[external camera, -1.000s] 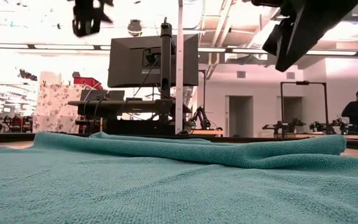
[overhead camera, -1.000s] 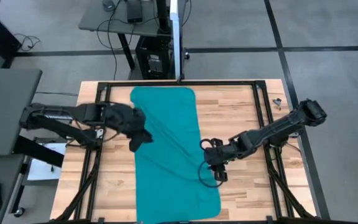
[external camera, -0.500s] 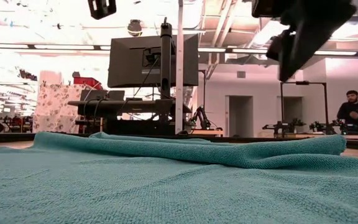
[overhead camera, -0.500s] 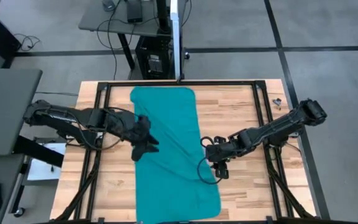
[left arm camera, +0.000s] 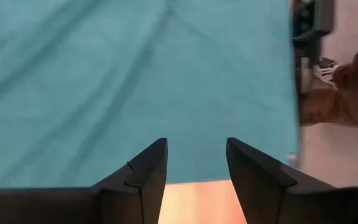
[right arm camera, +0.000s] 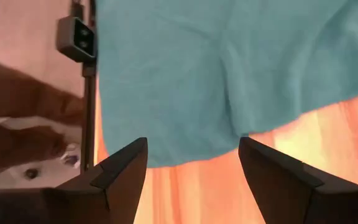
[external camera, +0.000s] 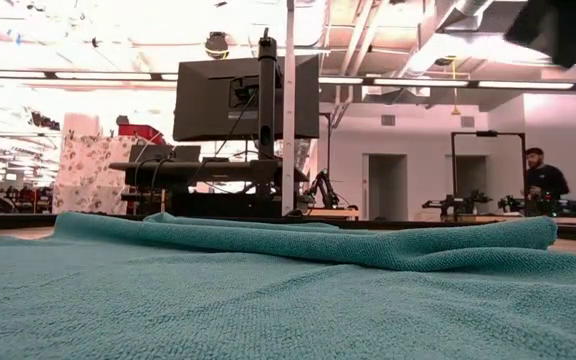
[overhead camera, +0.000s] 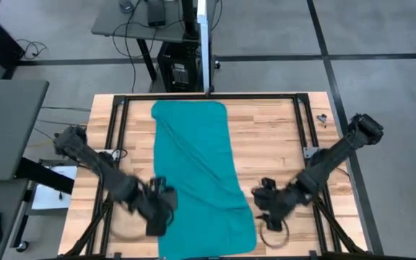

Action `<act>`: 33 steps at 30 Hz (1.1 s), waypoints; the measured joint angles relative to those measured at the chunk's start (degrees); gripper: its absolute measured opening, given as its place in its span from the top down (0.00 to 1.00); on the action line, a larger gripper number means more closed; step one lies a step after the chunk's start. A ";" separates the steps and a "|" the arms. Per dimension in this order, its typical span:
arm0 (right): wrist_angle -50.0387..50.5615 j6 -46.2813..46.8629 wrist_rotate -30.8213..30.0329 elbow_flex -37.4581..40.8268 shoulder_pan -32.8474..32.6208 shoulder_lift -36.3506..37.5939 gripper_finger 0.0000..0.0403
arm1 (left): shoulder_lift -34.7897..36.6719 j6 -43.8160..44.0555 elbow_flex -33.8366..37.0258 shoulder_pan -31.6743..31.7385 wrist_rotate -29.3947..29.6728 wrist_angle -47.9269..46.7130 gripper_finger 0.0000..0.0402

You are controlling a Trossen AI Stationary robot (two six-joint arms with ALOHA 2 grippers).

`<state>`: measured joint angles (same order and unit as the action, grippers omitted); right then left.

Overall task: Roll towel
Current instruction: Fold the blue towel

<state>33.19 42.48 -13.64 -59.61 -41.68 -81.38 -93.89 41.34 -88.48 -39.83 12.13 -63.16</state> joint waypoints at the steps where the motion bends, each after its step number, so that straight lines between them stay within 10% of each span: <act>1: -0.46 0.58 -2.70 0.02 -2.38 -0.08 0.38 | -2.21 3.24 -1.47 -1.87 0.11 0.29 0.65; 7: -8.61 -2.65 -14.54 0.00 -13.65 -1.59 0.38 | -17.67 9.52 -13.78 -11.25 -0.13 6.73 0.68; 18: -20.92 -3.70 -16.00 0.00 -18.73 -11.92 0.38 | -37.70 16.52 -29.65 -14.75 0.30 7.03 0.59; 33: -21.43 10.05 -15.76 0.00 -17.07 -16.44 0.38 | -32.62 32.69 -28.60 -12.78 9.64 -13.72 0.59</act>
<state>11.76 52.53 -29.40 -59.61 -58.75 -97.82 -126.51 74.03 -117.08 -52.61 21.77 -76.87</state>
